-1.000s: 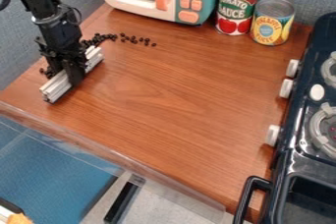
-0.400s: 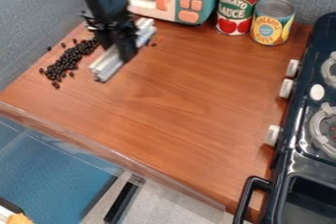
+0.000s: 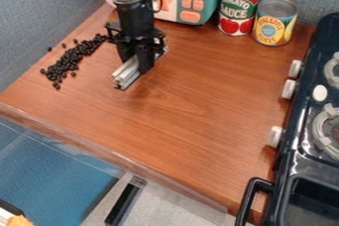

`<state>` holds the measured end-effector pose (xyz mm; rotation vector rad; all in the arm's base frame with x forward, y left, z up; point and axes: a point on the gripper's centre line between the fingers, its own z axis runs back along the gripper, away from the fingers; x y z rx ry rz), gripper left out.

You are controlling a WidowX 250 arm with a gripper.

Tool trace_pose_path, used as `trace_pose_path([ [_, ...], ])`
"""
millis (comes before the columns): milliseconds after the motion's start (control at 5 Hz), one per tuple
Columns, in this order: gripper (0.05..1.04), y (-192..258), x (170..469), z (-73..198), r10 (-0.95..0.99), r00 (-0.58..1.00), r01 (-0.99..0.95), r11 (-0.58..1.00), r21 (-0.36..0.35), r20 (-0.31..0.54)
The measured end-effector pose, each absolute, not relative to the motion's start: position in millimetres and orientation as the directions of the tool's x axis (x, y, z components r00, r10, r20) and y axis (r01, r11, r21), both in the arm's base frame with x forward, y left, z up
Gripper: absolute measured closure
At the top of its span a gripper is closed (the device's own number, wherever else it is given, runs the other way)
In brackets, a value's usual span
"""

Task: Sweep into pile

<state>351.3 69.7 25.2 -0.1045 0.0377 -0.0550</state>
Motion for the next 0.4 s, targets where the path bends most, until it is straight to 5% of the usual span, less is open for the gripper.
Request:
trace_pose_path([
  [400, 0.678, 84.8, 393.1, 11.6, 0.032, 0.999, -0.036, 0.992, -0.125, -0.030],
])
